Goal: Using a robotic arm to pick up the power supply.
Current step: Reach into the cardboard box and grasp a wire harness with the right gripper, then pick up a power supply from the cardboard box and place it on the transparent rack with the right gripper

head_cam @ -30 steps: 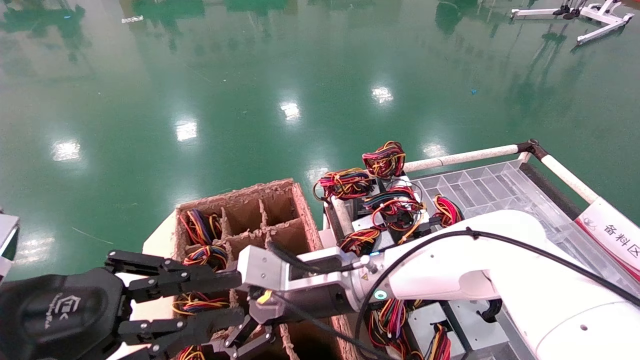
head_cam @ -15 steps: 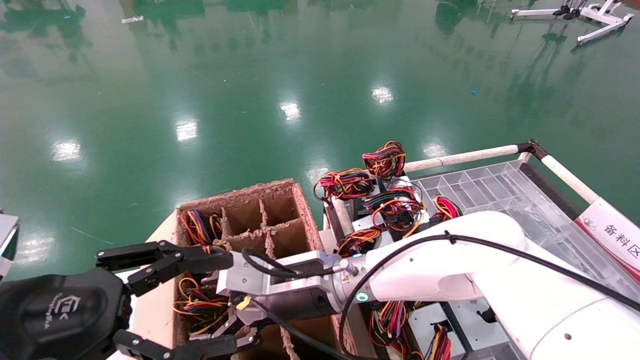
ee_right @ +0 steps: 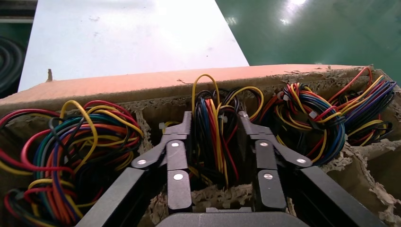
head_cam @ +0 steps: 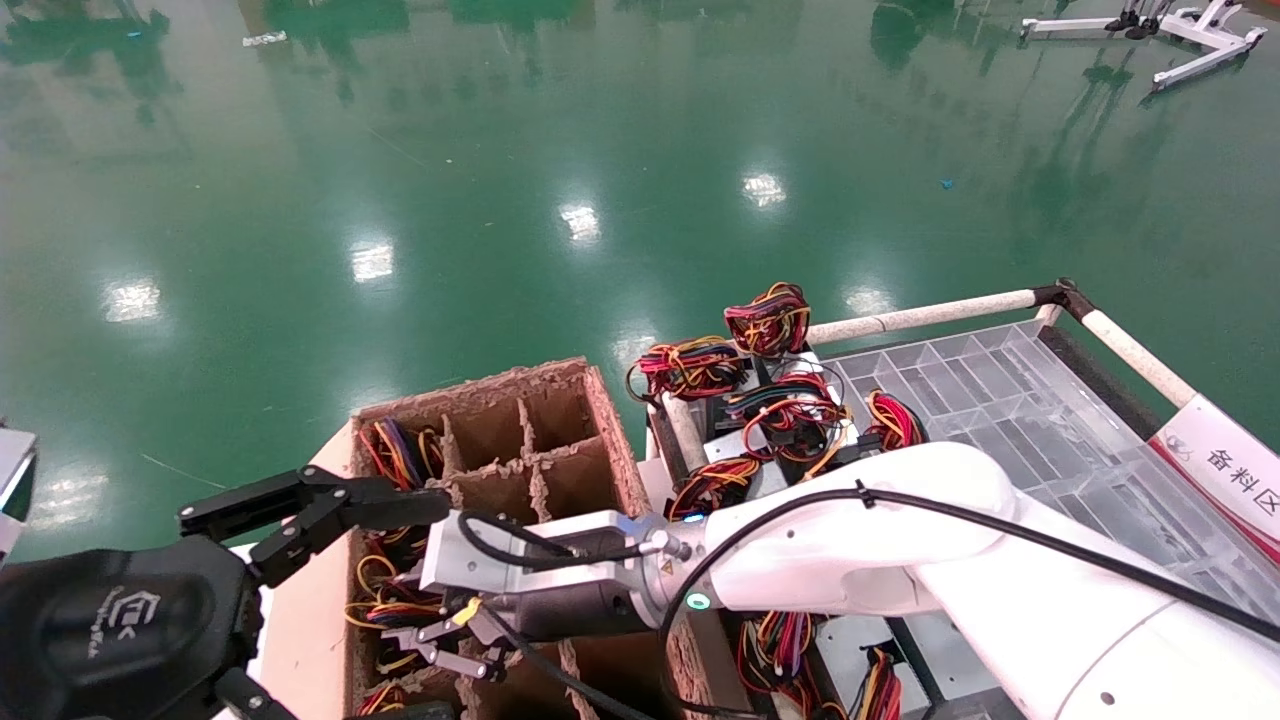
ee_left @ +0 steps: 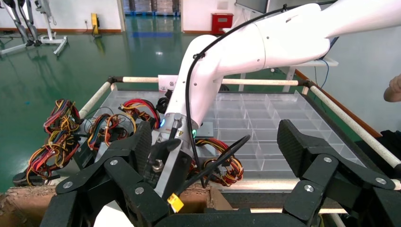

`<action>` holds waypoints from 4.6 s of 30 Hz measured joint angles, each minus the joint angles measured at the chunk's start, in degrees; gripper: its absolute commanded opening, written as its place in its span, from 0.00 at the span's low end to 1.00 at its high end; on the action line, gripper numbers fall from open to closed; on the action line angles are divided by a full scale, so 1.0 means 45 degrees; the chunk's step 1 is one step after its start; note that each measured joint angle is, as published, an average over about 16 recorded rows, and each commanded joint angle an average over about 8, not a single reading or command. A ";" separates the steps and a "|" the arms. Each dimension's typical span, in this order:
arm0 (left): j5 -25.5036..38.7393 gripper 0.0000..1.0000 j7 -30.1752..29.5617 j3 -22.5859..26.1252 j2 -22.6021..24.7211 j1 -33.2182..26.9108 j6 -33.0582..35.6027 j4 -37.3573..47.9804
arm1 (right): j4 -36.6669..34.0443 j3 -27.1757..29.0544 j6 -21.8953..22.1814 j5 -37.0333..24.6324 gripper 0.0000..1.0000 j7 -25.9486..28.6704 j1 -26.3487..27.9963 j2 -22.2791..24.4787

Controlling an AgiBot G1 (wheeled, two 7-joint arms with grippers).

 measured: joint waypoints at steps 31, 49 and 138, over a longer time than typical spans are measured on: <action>-0.0001 1.00 0.0001 0.0001 0.0000 0.0000 0.0000 0.0000 | -0.0356 -0.2050 0.1577 0.3168 0.00 -0.0087 -0.0054 0.0167; -0.0001 1.00 0.0001 0.0002 -0.0001 -0.0001 -0.0001 0.0000 | -0.2450 -0.0584 -0.1935 0.6391 0.00 -0.0704 0.0007 0.0507; -0.0004 1.00 0.0003 0.0005 -0.0002 -0.0001 -0.0002 0.0000 | -0.8099 -0.1054 0.3184 0.5546 0.00 -0.5720 0.5716 0.2109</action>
